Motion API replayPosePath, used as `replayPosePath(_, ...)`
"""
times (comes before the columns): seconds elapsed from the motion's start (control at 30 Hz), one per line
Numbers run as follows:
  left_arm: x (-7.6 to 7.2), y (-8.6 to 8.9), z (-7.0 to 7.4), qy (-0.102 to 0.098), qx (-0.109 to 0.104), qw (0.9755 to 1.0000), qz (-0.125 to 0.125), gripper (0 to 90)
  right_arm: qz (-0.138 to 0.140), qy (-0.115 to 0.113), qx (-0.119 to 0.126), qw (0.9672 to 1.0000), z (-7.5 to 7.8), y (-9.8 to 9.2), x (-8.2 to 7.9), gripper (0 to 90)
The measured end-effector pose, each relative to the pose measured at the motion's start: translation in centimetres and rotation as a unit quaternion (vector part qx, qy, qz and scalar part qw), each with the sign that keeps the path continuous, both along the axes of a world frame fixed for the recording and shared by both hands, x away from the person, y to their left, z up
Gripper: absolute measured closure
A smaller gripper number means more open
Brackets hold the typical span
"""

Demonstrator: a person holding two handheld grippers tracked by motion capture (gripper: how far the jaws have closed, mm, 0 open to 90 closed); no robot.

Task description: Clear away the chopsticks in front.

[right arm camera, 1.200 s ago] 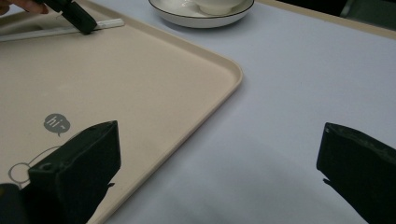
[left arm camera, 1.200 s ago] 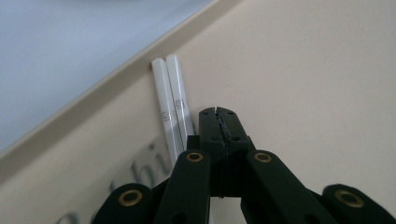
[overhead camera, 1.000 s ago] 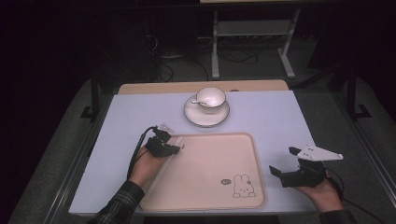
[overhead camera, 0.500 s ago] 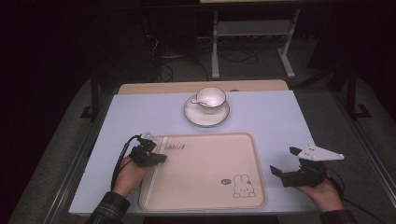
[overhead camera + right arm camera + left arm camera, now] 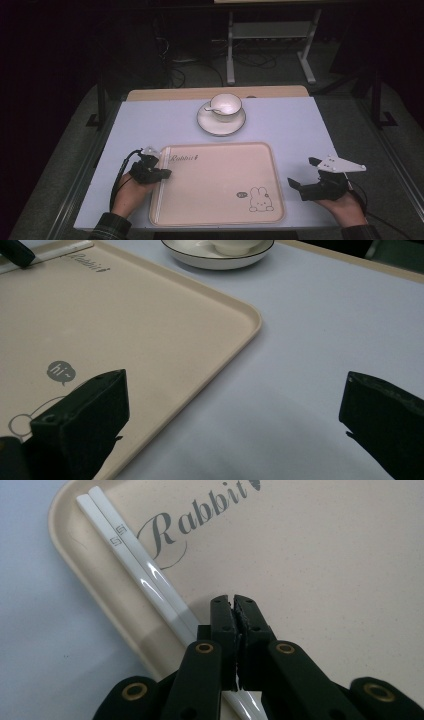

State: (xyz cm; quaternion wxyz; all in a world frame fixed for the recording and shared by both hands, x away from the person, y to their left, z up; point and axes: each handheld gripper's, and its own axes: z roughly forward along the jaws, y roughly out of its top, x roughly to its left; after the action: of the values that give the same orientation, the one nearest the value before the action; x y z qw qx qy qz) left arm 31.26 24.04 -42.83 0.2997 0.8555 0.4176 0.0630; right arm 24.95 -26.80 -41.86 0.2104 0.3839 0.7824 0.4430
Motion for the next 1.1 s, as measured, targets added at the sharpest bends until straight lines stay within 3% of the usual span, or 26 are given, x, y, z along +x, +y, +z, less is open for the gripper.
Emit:
replayPosePath(0.2,0.0,-0.1,0.7,-0.023,-0.013,0.9996,-0.01,77.1,0.002,0.0,-0.001,1.0,-0.1,0.0,0.1,0.0)
replayPosePath(0.37,-0.5,0.2,1.8,-0.048,-0.04,0.9978,-0.024,66.6,0.003,-0.002,-0.002,1.0,-0.1,0.0,0.0,0.0)
replayPosePath(0.7,-1.0,0.7,2.7,-0.08,-0.06,0.9942,-0.041,45.1,0.002,0.0,-0.003,1.0,-0.1,0.0,0.1,0.0)
replayPosePath(1.1,-1.8,3.1,3.3,-0.122,-0.075,0.9893,-0.024,21.4,0.006,-0.006,0.004,1.0,0.1,0.0,0.0,0.0)
